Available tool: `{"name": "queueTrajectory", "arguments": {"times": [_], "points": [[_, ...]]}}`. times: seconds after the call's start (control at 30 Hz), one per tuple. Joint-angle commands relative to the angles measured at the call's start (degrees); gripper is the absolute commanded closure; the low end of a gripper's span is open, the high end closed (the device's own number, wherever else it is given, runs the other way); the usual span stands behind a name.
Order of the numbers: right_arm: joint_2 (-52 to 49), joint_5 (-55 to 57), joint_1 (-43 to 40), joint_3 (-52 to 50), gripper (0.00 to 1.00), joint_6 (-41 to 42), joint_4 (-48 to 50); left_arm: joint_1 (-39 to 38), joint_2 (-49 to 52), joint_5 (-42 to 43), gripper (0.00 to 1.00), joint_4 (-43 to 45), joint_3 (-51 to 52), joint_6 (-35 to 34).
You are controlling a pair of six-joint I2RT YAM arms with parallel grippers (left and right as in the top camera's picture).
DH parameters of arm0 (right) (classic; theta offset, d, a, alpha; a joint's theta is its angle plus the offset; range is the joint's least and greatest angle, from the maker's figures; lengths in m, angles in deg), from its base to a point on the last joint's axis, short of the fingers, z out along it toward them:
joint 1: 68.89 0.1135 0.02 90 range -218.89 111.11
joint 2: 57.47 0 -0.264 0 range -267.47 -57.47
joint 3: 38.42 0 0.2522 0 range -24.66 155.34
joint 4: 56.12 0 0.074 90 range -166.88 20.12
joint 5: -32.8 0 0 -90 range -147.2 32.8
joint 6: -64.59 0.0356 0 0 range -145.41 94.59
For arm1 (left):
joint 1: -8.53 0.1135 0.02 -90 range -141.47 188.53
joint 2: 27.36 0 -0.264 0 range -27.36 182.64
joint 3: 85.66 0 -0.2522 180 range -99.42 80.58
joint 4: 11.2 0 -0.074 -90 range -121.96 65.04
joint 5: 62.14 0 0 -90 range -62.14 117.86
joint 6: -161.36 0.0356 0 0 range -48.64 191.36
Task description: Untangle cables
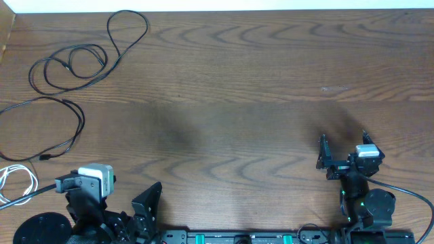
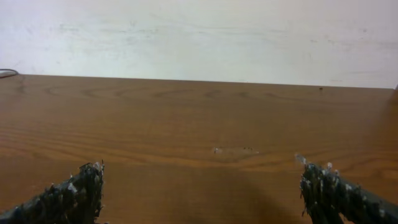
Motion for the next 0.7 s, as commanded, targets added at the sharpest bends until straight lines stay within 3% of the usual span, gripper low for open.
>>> {"name": "queueTrajectory", "arguments": {"times": [0.0, 0.67], "points": [[0.39, -0.2, -0.02, -0.31, 0.01, 0.17, 0.11, -0.09, 0.02, -0.76, 0.03, -0.02, 0.17, -0.31], [0.37, -0.2, -0.02, -0.31, 0.01, 0.17, 0.11, 2.71, -0.02, 0.04, 0.03, -1.38, 0.7, -0.28]]}}
